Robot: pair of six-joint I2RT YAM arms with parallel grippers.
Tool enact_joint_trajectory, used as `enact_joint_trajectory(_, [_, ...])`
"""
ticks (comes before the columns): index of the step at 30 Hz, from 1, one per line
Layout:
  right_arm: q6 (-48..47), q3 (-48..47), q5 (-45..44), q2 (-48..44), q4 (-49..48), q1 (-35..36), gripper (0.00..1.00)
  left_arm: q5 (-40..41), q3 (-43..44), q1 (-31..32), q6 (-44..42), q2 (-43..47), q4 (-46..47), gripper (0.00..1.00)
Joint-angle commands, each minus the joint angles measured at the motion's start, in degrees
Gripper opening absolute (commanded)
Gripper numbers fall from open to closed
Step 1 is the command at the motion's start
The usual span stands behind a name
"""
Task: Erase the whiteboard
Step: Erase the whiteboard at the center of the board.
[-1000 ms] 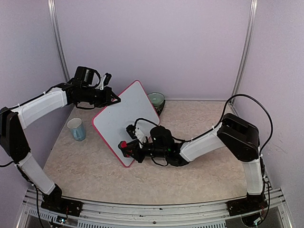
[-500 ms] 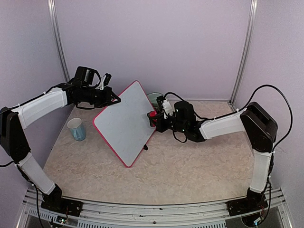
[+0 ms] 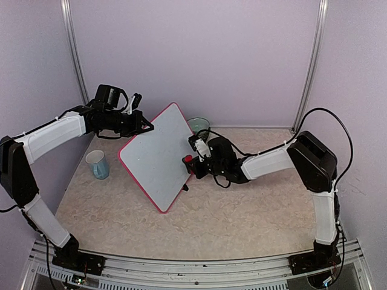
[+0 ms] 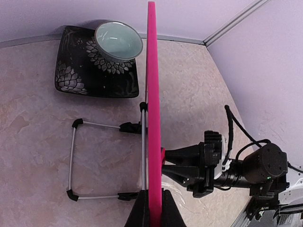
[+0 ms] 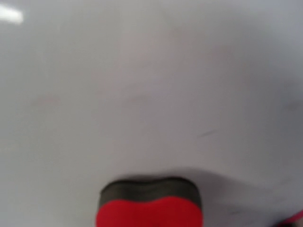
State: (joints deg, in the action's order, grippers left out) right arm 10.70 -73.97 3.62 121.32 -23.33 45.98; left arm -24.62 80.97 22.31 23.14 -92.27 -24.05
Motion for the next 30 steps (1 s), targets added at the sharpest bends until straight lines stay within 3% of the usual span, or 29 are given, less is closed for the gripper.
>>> enact_joint_trajectory(1, [-3.13, 0.59, 2.70, -0.99, -1.83, 3.22, 0.02, -1.22, -1.07, 0.31, 1.51, -0.94, -0.68, 0.00])
enact_joint_trajectory(9, [-1.77, 7.24, 4.31, -7.77, -3.95, 3.08, 0.04, -1.90, -1.08, 0.03, 1.69, -1.06, -0.47, 0.13])
enact_joint_trajectory(20, [5.49, 12.24, 5.86, -16.90, 6.01, -4.53, 0.08, -1.75, -0.97, -0.11, 1.56, -0.74, -0.38, 0.41])
enact_joint_trajectory(25, [7.18, 16.85, 7.05, -20.76, 8.70, -7.84, 0.12, -1.17, -0.99, -0.24, 1.70, -0.29, -0.30, 0.56])
enact_joint_trajectory(30, [9.38, 21.16, 9.97, -22.25, 9.27, -9.96, 0.18, -0.51, -1.05, -0.25, 1.65, 0.60, 0.18, 0.81])
